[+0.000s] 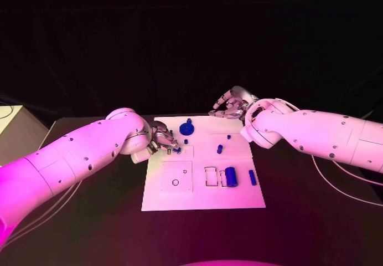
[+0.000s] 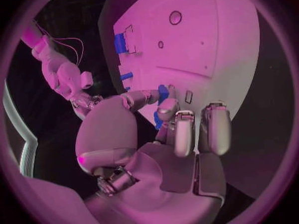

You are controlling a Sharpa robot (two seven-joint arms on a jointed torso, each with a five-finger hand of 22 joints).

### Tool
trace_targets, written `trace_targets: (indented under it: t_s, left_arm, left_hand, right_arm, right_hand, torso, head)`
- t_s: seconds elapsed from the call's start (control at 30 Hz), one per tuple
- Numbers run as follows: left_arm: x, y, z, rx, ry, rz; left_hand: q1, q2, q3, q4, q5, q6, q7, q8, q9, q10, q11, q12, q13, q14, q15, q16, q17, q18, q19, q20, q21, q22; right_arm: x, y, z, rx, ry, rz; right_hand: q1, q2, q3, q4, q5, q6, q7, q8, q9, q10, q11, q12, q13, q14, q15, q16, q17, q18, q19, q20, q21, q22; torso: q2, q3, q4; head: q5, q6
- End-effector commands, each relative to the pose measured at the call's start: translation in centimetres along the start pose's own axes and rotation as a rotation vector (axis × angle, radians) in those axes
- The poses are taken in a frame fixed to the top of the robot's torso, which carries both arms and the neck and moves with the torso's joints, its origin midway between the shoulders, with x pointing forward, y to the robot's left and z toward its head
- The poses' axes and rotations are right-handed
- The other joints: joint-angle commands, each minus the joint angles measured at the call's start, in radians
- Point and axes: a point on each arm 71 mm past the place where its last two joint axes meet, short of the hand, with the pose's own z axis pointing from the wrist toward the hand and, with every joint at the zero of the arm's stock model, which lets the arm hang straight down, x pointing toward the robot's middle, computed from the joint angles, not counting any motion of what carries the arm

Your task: Assemble the parts on the task board

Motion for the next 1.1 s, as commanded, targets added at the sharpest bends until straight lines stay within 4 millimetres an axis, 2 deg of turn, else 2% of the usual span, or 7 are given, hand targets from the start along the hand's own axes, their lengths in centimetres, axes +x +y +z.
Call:
trace_targets:
  t_s: [0.03,0.23,0.37,0.6,0.83,1.07,1.1]
  left_arm:
    - [-0.31,-0.10,-0.07,-0.006,-0.052,0.009]
    - [-0.55,-0.22,0.00,-0.016,-0.104,0.028]
    - [-0.55,-0.35,0.16,-0.022,-0.127,0.039]
    - [-0.32,-0.39,0.48,-0.029,-0.139,0.047]
    - [-0.03,-0.40,0.69,-0.031,-0.133,0.053]
    - [0.18,-0.35,0.77,-0.030,-0.115,0.043]
    - [0.21,-0.36,0.77,-0.029,-0.113,0.042]
  left_hand:
    - [-0.007,0.005,0.073,-0.079,0.007,0.055,-0.045,0.094,0.324,0.010,-0.003,0.006,0.004,0.105,-0.010,0.003,0.263,-0.013,0.008,-0.005,0.005,0.029]
    - [-0.019,0.011,0.073,-0.081,0.021,0.074,-0.054,0.097,0.330,0.036,-0.011,0.022,0.026,0.105,-0.016,0.003,0.263,-0.018,0.023,-0.011,0.014,0.049]
    - [-0.024,0.016,0.072,-0.081,0.022,0.082,-0.056,0.098,0.331,0.046,-0.013,0.031,0.039,0.105,-0.018,0.003,0.263,-0.019,0.027,-0.013,0.017,0.056]
    - [-0.033,0.024,0.055,-0.078,0.013,0.095,-0.061,0.096,0.333,0.056,-0.017,0.035,0.045,0.105,-0.022,0.003,0.263,-0.021,0.031,-0.016,0.018,0.060]
    - [-0.020,0.043,-0.038,-0.073,-0.013,0.130,-0.074,0.083,0.331,0.082,-0.027,0.049,0.070,0.105,-0.029,0.003,0.263,-0.025,0.044,-0.023,0.025,0.078]
    - [-0.006,0.055,-0.092,-0.064,-0.028,0.147,-0.078,0.070,0.327,0.092,-0.030,0.055,0.083,0.105,-0.032,0.003,0.263,-0.026,0.048,-0.025,0.026,0.083]
    - [-0.002,0.060,-0.107,-0.061,-0.050,0.152,-0.080,0.066,0.325,0.095,-0.031,0.056,0.087,0.105,-0.032,0.003,0.263,-0.026,0.049,-0.026,0.026,0.084]
  right_arm:
    - [0.13,-0.10,-0.01,-0.002,0.018,-0.015]
    - [0.19,-0.20,0.01,0.002,0.021,-0.016]
    - [0.25,-0.18,0.02,0.002,0.023,-0.017]
    - [0.32,-0.16,0.05,0.002,0.025,-0.017]
    - [0.34,-0.15,0.03,0.001,0.026,-0.017]
    - [0.35,-0.14,0.02,0.001,0.026,-0.018]
    - [0.35,-0.14,0.02,0.001,0.027,-0.018]
  right_hand:
    - [-0.008,0.001,-0.005,0.000,-0.004,-0.005,0.001,0.004,0.001,0.078,0.001,-0.005,0.237,0.102,-0.004,0.004,0.255,0.000,0.080,-0.005,-0.006,0.224]
    - [-0.009,0.001,-0.005,-0.001,-0.004,-0.005,0.001,0.004,0.002,0.078,0.001,-0.004,0.237,0.103,-0.004,0.004,0.255,0.000,0.080,-0.005,-0.006,0.223]
    - [-0.009,0.001,-0.005,-0.001,-0.004,-0.005,0.001,0.004,0.002,0.078,0.001,-0.004,0.237,0.103,-0.004,0.004,0.255,0.000,0.080,-0.005,-0.006,0.223]
    - [-0.009,0.001,-0.005,-0.001,-0.003,-0.005,0.001,0.004,0.002,0.077,0.001,-0.005,0.237,0.103,-0.004,0.004,0.255,0.000,0.080,-0.005,-0.006,0.223]
    - [-0.009,0.001,-0.005,-0.001,-0.002,-0.005,0.001,0.005,0.003,0.078,0.001,-0.005,0.237,0.102,-0.004,0.003,0.254,0.000,0.079,-0.005,-0.006,0.223]
    - [-0.009,0.001,-0.005,-0.001,-0.002,-0.005,0.001,0.005,0.003,0.078,0.001,-0.005,0.237,0.102,-0.004,0.003,0.254,0.000,0.079,-0.005,-0.006,0.223]
    - [-0.009,0.001,-0.005,-0.001,-0.002,-0.005,0.001,0.005,0.003,0.078,0.001,-0.005,0.237,0.102,-0.004,0.003,0.254,0.000,0.079,-0.005,-0.006,0.223]
  torso:
    - [-0.001,0.0002,0.0005]
    - [0.001,0.0007,0.0001]
    - [0.004,0.0004,-0.0011]
    - [0.004,0.0007,-0.0012]
    - [0.005,-0.0002,-0.0004]
    - [0.003,-0.0002,-0.0004]
    - [0.003,-0.0002,-0.0004]
  head:
    - [0.002,0.001]
    - [0.005,0.004]
    - [0.000,0.003]
    - [0.000,0.001]
    - [-0.002,-0.004]
    - [0.001,-0.009]
    - [0.001,-0.009]
